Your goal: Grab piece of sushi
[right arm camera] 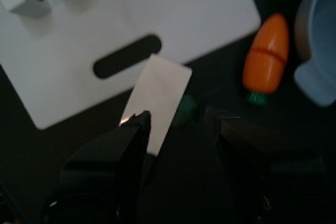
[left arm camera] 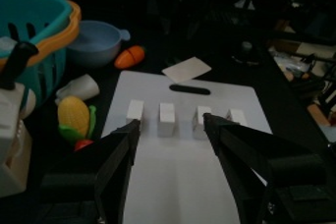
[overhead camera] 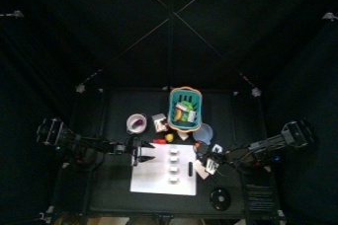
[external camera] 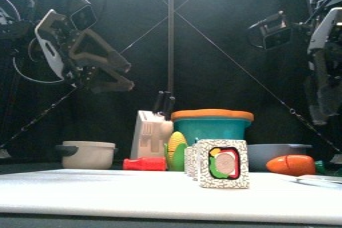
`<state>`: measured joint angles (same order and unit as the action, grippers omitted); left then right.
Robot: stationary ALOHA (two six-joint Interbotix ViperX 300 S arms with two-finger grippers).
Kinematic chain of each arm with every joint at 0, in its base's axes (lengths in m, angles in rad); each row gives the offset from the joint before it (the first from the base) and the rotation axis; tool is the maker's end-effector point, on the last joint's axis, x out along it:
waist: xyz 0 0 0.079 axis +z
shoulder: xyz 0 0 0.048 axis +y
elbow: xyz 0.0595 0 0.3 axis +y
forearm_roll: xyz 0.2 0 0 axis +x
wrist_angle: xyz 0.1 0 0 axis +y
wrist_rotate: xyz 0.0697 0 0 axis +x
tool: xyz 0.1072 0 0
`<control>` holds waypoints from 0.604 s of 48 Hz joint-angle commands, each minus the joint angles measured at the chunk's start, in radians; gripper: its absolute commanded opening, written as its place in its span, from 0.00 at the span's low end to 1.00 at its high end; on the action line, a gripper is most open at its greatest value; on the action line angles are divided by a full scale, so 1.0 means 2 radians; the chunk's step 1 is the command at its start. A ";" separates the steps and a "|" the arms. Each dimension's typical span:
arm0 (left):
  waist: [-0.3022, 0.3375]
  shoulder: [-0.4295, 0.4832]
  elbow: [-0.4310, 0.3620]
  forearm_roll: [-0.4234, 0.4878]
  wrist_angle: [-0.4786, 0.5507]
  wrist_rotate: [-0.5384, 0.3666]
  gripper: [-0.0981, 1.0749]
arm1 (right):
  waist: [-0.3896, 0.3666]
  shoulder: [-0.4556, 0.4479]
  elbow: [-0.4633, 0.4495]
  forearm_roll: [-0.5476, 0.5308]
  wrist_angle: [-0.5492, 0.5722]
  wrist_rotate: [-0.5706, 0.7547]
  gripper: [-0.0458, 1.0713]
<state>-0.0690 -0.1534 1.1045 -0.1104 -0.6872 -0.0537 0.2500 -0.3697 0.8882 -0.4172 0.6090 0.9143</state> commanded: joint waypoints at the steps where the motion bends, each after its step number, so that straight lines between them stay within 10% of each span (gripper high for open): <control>1: -0.001 0.010 -0.015 0.000 0.009 -0.001 0.85 | -0.003 0.007 -0.020 -0.026 -0.005 0.000 0.79; 29: 0.025 0.062 -0.069 -0.005 0.082 0.066 0.85 | -0.070 0.111 -0.081 -0.145 -0.079 -0.001 0.79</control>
<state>-0.0383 -0.0107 0.9771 -0.1074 -0.5200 0.0644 0.1350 -0.1641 0.7701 -0.6934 0.4817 0.9127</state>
